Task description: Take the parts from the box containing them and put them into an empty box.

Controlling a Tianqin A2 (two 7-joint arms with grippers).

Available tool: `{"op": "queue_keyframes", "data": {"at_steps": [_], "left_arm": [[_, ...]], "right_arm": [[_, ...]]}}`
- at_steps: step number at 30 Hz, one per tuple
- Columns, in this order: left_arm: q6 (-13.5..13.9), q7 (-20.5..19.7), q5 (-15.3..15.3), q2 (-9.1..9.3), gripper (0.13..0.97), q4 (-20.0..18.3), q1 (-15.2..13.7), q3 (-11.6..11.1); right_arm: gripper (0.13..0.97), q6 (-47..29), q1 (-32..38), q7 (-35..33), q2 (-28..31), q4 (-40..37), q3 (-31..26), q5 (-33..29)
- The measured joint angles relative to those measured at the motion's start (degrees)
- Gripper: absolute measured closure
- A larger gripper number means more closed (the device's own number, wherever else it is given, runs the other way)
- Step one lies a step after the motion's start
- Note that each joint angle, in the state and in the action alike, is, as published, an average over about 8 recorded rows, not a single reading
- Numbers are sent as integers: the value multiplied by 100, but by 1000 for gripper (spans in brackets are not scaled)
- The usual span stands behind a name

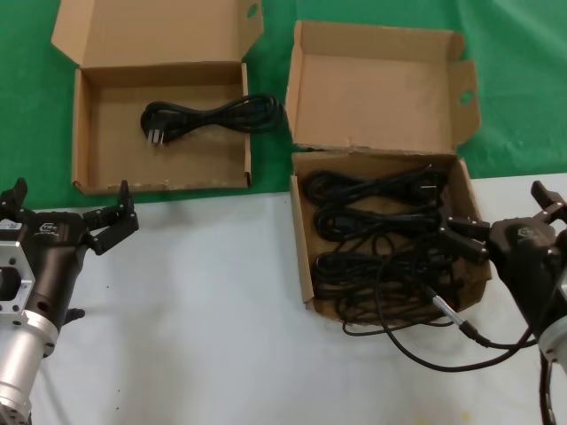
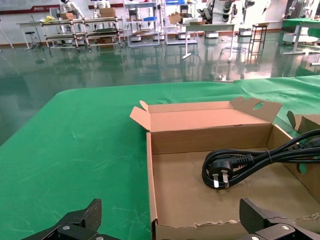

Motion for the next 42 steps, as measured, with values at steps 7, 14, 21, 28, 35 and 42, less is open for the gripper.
{"op": "queue_keyframes", "data": {"at_steps": [7,14,21,28,35,42], "left_arm": [[0,0,0,0,132,0,0,0],[0,0,0,0,132,0,0,0],[0,0,0,0,132,0,0,0],[0,0,0,0,132,0,0,0],[0,0,0,0,132,0,0,0],[0,0,0,0,132,0,0,0]], "right_arm": [[129,0,0,0,0,0,0,0],[129,0,0,0,0,0,0,0],[129,0,0,0,0,0,0,0],[129,0,0,0,0,0,0,0],[129,0,0,0,0,0,0,0],[129,0,0,0,0,0,0,0]]}}
